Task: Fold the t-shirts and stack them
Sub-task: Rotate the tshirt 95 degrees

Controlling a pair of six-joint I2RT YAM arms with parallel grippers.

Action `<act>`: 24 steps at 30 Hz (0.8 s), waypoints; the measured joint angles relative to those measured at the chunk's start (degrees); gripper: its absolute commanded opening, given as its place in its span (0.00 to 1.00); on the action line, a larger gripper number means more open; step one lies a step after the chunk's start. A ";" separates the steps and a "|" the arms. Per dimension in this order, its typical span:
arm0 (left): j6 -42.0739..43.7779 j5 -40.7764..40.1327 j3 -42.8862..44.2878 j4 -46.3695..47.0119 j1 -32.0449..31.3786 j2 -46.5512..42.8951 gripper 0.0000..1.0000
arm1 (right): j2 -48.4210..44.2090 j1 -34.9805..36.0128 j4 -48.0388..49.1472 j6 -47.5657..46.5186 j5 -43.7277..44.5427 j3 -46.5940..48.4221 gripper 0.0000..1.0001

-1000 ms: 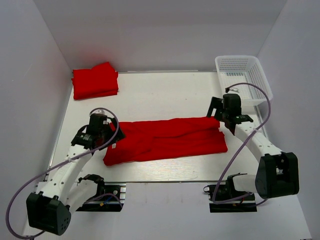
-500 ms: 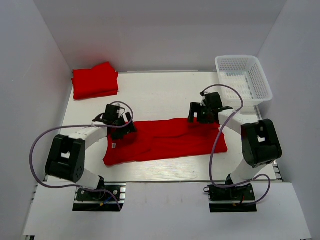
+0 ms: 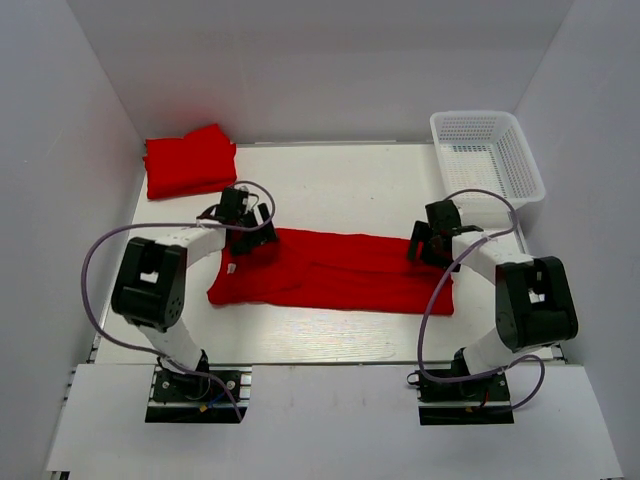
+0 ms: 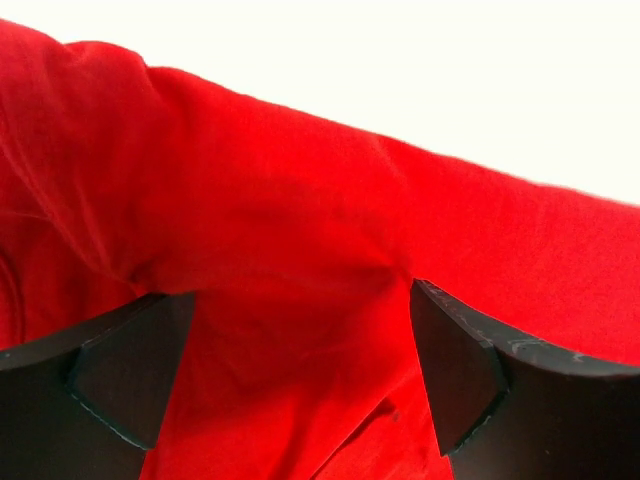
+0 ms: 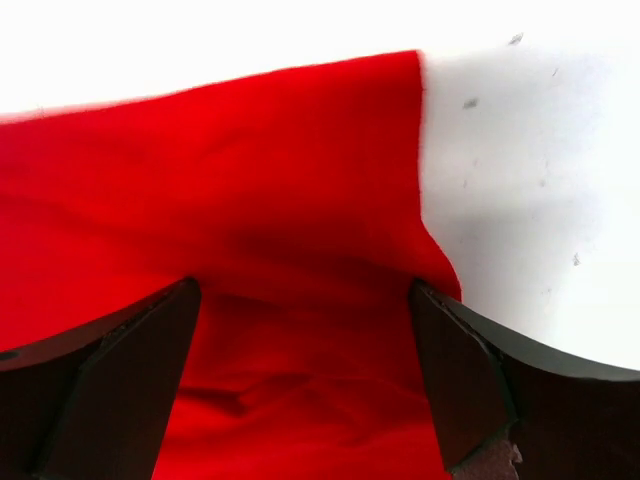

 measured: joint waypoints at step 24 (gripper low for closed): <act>-0.09 12.61 87.54 23.85 -4.66 68.39 1.00 | 4.66 32.15 15.04 -16.76 -48.50 -1.86 0.90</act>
